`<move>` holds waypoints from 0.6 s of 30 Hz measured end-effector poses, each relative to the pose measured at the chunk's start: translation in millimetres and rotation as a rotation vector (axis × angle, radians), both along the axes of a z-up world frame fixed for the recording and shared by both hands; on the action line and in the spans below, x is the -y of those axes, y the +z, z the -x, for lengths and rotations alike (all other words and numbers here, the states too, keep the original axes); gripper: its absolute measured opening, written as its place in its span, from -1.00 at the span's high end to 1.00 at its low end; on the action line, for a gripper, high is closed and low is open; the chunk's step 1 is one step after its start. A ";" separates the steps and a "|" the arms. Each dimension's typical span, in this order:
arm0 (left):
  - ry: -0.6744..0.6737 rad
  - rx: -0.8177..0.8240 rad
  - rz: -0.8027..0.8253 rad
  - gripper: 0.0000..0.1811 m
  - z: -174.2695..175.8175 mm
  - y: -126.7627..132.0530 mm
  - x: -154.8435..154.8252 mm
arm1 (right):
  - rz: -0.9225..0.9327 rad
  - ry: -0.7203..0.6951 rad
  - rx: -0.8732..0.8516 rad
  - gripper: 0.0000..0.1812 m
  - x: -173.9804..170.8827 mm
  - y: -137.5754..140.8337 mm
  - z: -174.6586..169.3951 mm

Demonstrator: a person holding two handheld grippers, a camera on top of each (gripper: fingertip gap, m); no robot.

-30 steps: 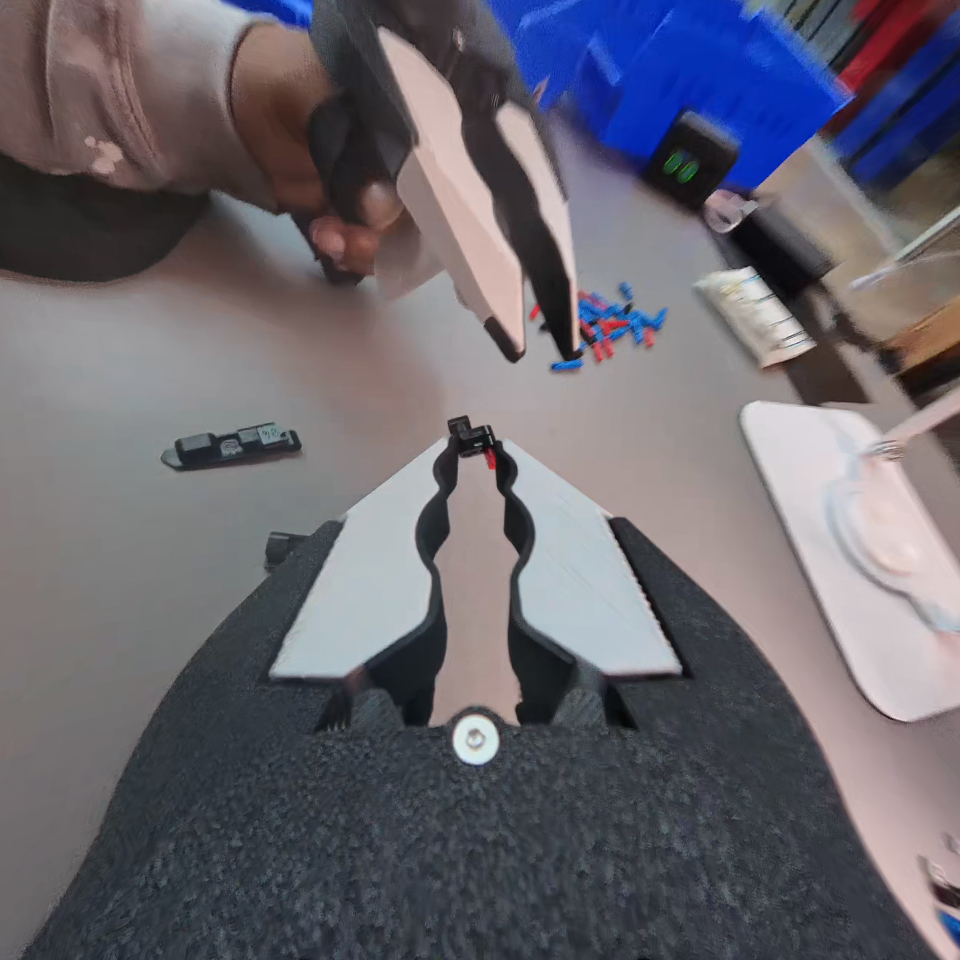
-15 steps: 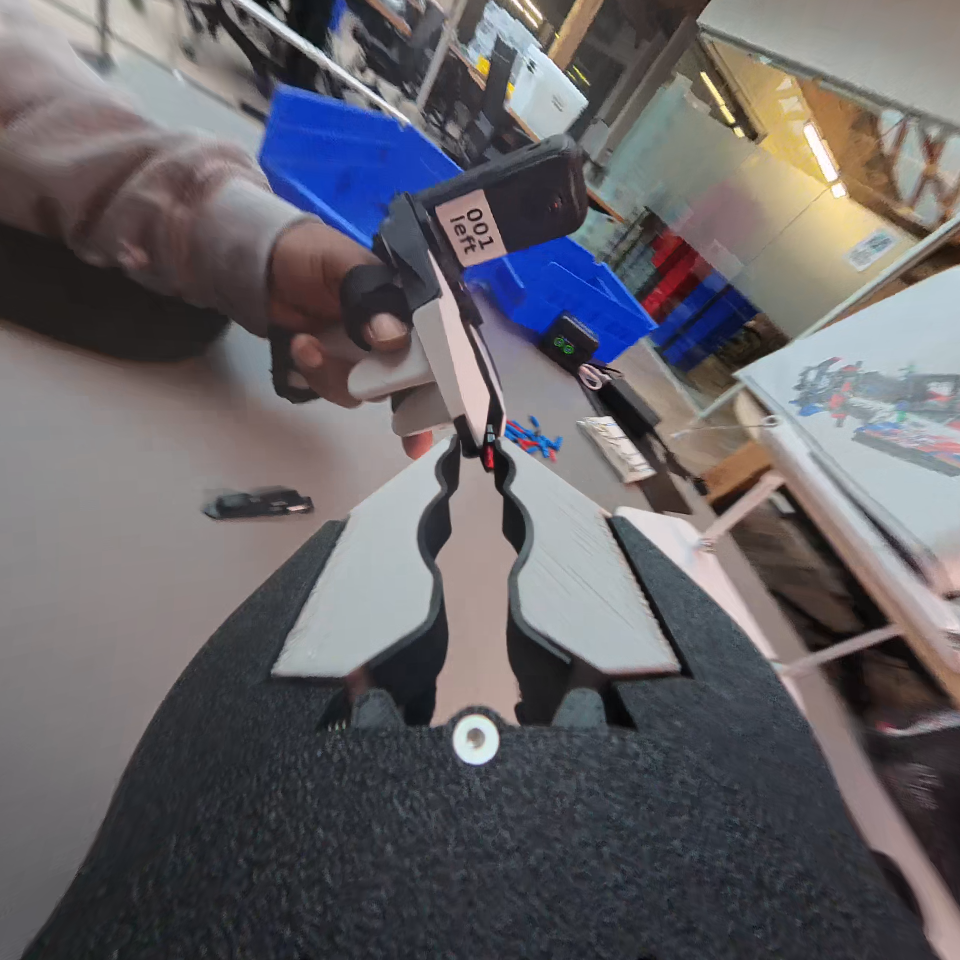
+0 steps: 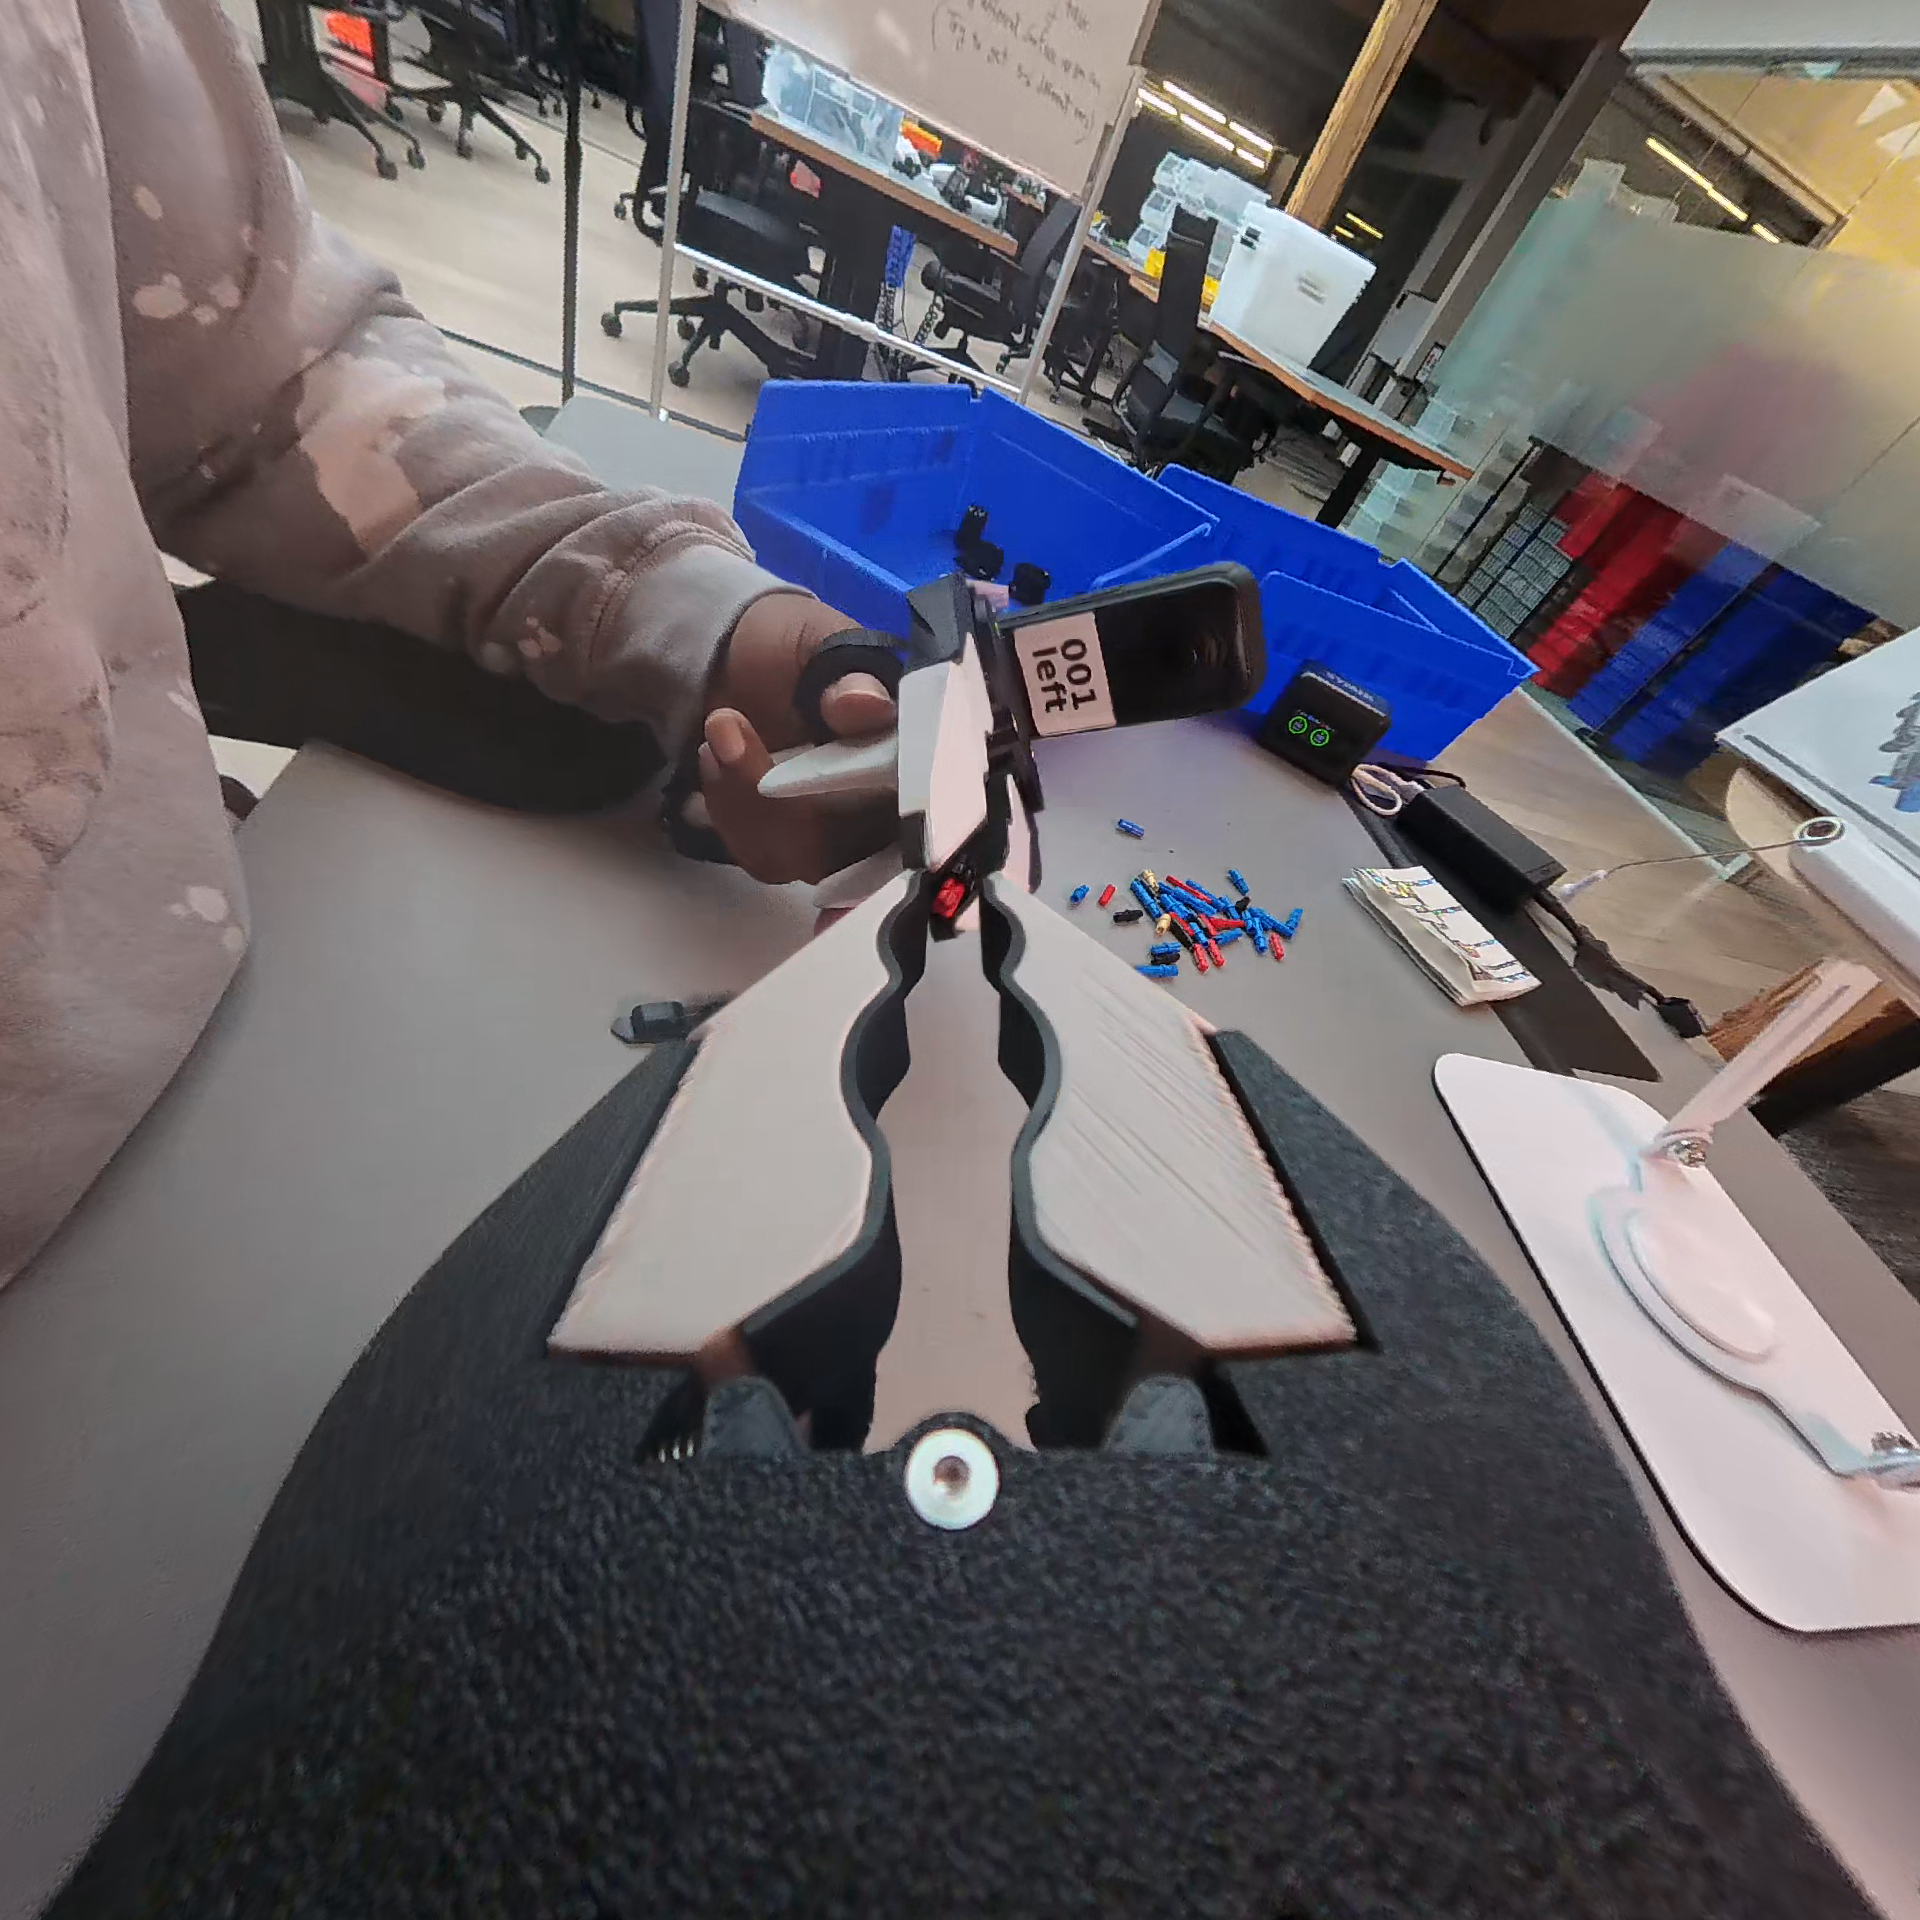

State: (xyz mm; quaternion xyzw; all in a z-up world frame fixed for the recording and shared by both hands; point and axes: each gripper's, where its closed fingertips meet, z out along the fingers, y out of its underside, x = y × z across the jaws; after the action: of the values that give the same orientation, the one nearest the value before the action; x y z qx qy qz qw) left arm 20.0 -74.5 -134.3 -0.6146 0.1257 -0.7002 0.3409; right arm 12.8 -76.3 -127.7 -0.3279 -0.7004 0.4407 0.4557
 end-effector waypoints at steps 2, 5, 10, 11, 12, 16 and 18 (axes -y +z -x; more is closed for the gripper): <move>-0.017 0.043 0.024 0.94 0.2 0.9 0.0 | -0.008 0.005 0.015 0.90 -0.6 -3.8 -0.9; -0.018 0.047 0.055 0.94 0.2 -3.6 -2.3 | -0.018 0.005 0.033 0.88 0.0 -9.3 -0.5; -0.033 0.070 0.092 0.96 0.6 -6.8 -3.1 | -0.036 -0.007 0.036 0.91 -0.4 -12.8 1.7; -0.035 0.068 0.100 0.94 0.5 -8.4 -3.3 | -0.043 -0.006 0.040 0.92 -0.6 -14.5 1.6; -0.034 0.073 0.112 0.96 0.9 -9.5 -4.0 | -0.045 -0.005 0.046 0.94 -1.0 -16.2 1.5; -0.037 0.112 0.147 0.91 4.5 -9.1 -6.7 | -0.015 -0.019 0.052 0.97 -6.4 -19.0 2.6; -0.023 0.091 0.138 0.87 5.9 -11.0 -7.6 | 0.012 -0.018 0.056 0.97 -8.4 -19.5 2.1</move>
State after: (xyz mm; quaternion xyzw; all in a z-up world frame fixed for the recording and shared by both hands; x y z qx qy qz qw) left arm 14.1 -66.9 -145.2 -0.6028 0.0686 -0.7383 0.2947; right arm 10.7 -67.9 -147.1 -0.3494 -0.7073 0.4313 0.4378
